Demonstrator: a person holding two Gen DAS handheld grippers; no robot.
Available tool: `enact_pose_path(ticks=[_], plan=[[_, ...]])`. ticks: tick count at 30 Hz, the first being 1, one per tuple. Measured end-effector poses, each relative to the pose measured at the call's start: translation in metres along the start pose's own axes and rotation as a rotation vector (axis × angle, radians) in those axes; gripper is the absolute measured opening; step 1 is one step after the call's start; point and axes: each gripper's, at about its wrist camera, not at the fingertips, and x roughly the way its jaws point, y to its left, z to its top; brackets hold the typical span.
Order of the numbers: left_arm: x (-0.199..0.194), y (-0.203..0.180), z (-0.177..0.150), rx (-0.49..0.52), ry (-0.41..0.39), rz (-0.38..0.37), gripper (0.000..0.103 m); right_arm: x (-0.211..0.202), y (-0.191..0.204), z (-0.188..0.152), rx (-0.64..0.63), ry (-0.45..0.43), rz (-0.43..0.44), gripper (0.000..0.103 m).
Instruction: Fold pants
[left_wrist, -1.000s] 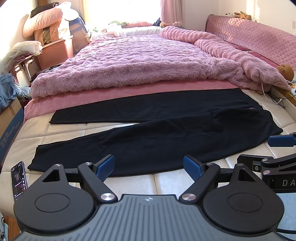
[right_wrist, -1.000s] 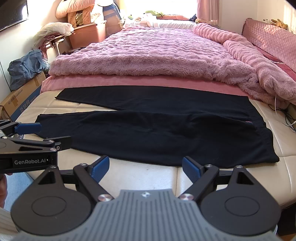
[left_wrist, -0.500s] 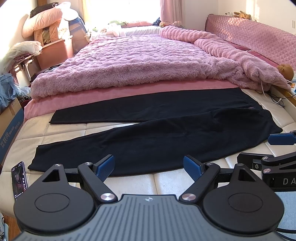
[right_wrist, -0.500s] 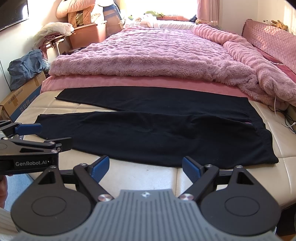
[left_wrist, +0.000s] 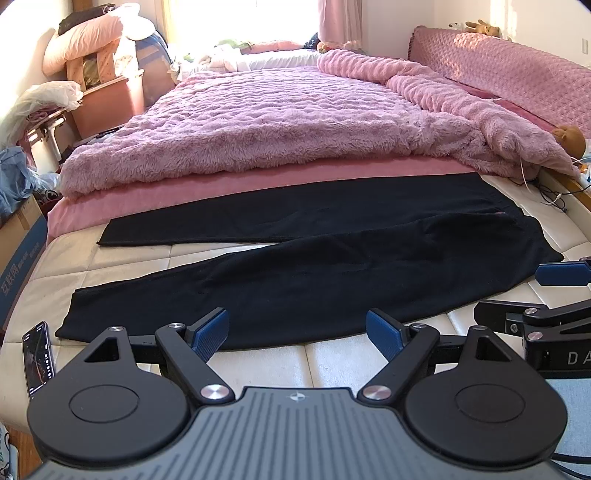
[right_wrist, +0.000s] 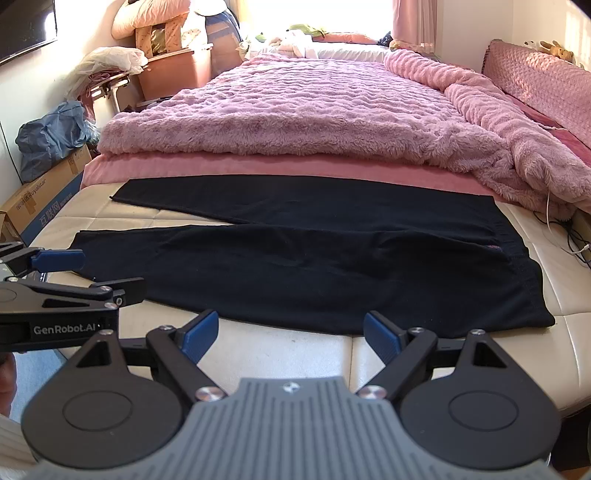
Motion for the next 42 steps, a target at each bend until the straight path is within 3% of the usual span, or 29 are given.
enact_pose_path(ticks=[42], plan=[[-0.001, 0.0007, -0.0004, -0.001, -0.002, -0.001, 0.098, -0.0024, 0.0053, -0.0041, 0.001, -0.007, -0.022, 0.082]])
